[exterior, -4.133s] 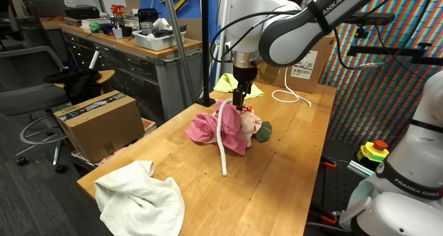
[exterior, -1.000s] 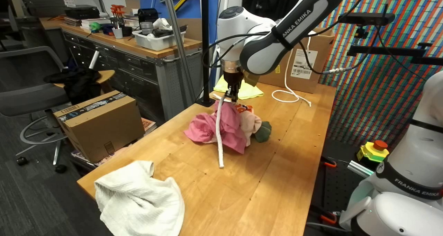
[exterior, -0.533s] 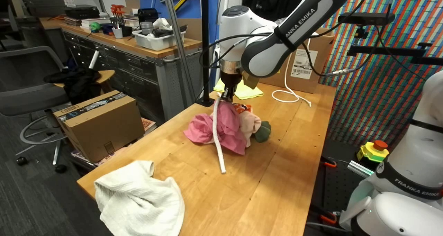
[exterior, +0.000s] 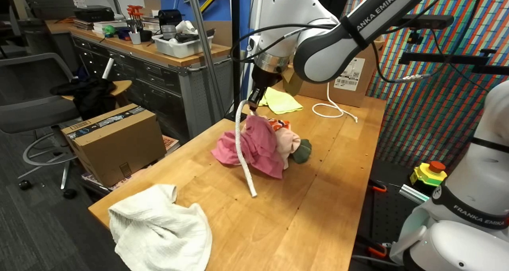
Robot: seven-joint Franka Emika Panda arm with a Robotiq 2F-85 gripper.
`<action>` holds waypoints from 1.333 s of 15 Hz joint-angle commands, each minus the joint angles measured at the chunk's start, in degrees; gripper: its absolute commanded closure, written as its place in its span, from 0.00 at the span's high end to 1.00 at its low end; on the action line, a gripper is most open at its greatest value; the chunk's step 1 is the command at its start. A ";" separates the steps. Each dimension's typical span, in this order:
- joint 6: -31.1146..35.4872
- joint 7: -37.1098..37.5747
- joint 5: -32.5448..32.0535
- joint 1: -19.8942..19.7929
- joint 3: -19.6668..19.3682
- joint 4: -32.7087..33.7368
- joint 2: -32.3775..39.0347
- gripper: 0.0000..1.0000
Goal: Separate the clothes and ropes
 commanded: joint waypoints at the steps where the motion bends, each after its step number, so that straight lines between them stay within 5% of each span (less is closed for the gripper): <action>1: 2.93 -1.08 3.82 0.24 1.75 -4.19 -5.13 0.04; 11: 2.70 -9.76 26.91 6.11 6.77 -6.95 -12.75 0.04; 20: -3.02 -19.58 44.33 14.25 5.66 -5.19 -18.61 0.04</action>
